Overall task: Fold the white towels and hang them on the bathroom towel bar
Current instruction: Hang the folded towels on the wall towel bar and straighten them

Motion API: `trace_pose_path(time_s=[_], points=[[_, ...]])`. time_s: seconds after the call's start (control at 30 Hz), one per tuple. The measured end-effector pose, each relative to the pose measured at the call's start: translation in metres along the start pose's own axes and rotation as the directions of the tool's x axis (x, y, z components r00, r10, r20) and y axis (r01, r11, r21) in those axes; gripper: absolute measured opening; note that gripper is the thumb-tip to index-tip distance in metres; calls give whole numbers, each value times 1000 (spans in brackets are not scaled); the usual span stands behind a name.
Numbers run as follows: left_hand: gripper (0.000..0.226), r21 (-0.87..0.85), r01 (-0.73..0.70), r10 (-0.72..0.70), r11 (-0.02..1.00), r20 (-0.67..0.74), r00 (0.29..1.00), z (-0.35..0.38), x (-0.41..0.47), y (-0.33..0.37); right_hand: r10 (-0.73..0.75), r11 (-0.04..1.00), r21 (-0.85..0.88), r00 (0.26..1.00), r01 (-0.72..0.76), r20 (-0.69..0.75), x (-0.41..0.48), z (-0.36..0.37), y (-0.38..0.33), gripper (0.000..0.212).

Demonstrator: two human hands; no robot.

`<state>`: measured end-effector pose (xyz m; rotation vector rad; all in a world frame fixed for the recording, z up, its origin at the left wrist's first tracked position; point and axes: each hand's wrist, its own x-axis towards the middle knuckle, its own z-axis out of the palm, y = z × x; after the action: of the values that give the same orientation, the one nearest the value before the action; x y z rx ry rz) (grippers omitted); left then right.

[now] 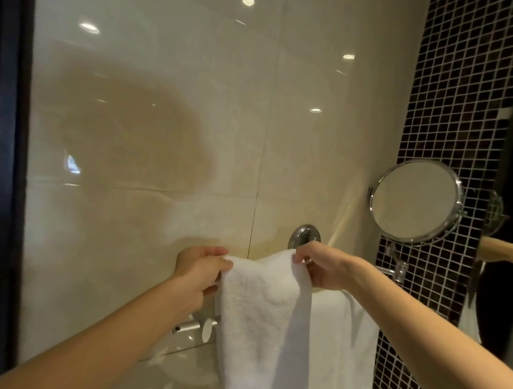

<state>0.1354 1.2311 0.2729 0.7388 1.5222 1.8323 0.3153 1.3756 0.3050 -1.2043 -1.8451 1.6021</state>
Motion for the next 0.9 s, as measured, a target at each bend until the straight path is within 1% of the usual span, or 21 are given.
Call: trace_pose_path(time_s=[0.17, 0.23, 0.3, 0.37, 0.4, 0.47, 0.5, 0.53, 0.63, 0.77, 0.83, 0.9], points=[[20, 131, -73, 75, 989, -9, 997, -9, -1, -16, -47, 998, 37, 999, 48, -25, 0, 1, 16, 5], [20, 235, -158, 164, 959, -7, 986, -11, -2, -22, -69, 997, 19, 996, 70, -54, -1, 4, 23, 6], [18, 365, -245, 264, 898, -2, 965, -13, -4, -30, -97, 995, -8, 989, 96, -109, -2, 8, 32, 11], [14, 528, -316, 351, 788, 37, 936, -16, -6, -37, -128, 991, -56, 979, 121, -160, -3, 13, 41, 16], [17, 617, -350, 393, 705, 71, 917, -17, -7, -42, -139, 989, -74, 972, 127, -190, -2, 15, 46, 20], [25, 765, -404, 476, 501, 146, 867, -18, -8, -49, -157, 983, -134, 953, 126, -258, 0, 19, 56, 25], [24, 808, -424, 515, 410, 178, 838, -17, -8, -52, -179, 975, -179, 941, 130, -288, 1, 21, 60, 25], [21, 829, -436, 539, 349, 203, 817, -16, -8, -54, -209, 965, -218, 926, 144, -313, 3, 23, 63, 24], [12, 870, -422, 547, 256, 230, 805, -14, -8, -56, -291, 937, -293, 888, 190, -357, 9, 26, 70, 16], [15, 913, -388, 521, 127, 271, 809, -19, -5, -59, -350, 887, -416, 880, 202, -321, 13, 29, 77, 17], [17, 921, -379, 494, 87, 290, 819, -20, -5, -62, -383, 829, -527, 875, 185, -296, 15, 29, 79, 18], [20, 927, -371, 465, 51, 306, 831, -20, -5, -64, -430, 720, -678, 864, 151, -264, 15, 30, 79, 20]])
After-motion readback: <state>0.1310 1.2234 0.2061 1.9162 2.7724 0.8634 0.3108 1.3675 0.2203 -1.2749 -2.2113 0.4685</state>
